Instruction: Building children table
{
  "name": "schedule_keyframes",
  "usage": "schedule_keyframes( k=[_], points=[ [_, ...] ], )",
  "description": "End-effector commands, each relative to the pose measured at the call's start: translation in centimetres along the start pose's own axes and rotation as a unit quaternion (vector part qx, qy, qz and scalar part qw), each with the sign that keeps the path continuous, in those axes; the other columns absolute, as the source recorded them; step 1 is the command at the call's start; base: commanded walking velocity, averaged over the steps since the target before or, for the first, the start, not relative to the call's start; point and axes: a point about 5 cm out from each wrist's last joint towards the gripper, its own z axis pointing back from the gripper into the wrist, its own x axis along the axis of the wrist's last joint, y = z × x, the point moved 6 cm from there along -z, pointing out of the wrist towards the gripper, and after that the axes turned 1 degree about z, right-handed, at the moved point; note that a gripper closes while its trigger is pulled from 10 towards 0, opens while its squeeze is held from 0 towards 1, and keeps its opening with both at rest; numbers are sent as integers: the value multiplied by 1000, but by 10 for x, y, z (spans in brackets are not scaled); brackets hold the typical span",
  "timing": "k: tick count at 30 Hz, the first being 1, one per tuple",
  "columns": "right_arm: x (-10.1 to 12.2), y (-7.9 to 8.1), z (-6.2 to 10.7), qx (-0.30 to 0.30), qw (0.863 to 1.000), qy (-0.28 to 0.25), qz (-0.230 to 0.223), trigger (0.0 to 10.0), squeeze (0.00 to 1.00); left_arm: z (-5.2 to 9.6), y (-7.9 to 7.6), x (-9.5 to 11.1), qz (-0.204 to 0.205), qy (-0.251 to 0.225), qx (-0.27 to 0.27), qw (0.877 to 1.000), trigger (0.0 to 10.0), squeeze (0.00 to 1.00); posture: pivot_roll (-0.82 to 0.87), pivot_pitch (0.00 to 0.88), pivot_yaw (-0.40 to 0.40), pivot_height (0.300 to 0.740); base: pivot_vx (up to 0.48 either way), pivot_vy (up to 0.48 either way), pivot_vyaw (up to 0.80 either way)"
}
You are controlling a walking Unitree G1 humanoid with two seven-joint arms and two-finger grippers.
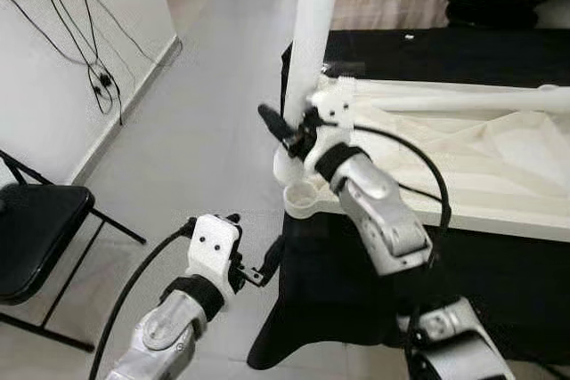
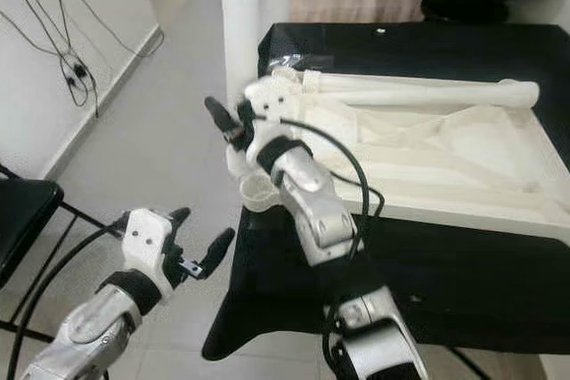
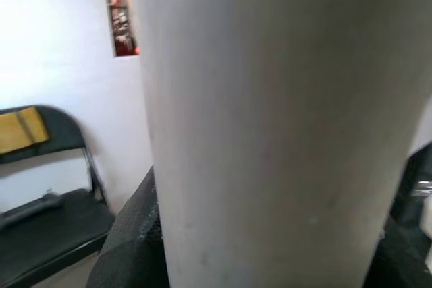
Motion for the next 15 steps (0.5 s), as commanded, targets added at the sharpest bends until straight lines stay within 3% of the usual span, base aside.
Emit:
schedule_keyframes(
  k=[1,5,7,11,14,15],
  points=[
    [6,12,-6,46,999,-16,-9,10000,0,6,-9,-4,-24,12,-15,1000,10000,0,93,239,-44,740,0,0,0],
    [11,28,-10,167,986,-20,-16,10000,0,20,-23,-5,-59,20,-34,997,10000,0,110,262,-56,740,0,0,0],
    [13,30,-10,199,980,-20,-15,10000,0,24,-25,-6,-65,24,-36,997,10000,0,119,272,-61,740,0,0,0],
    [29,27,-5,307,950,-32,-49,10000,0,44,-29,-4,-63,31,-8,998,10000,0,145,308,-74,740,0,0,0],
    [38,22,2,353,933,-40,-64,10000,0,55,-32,-2,-68,34,7,997,10000,0,164,326,-82,740,0,0,0],
    [38,22,2,353,933,-40,-64,10000,0,55,-32,-2,-68,34,7,997,10000,0,164,326,-82,740,0,0,0]
  ],
)
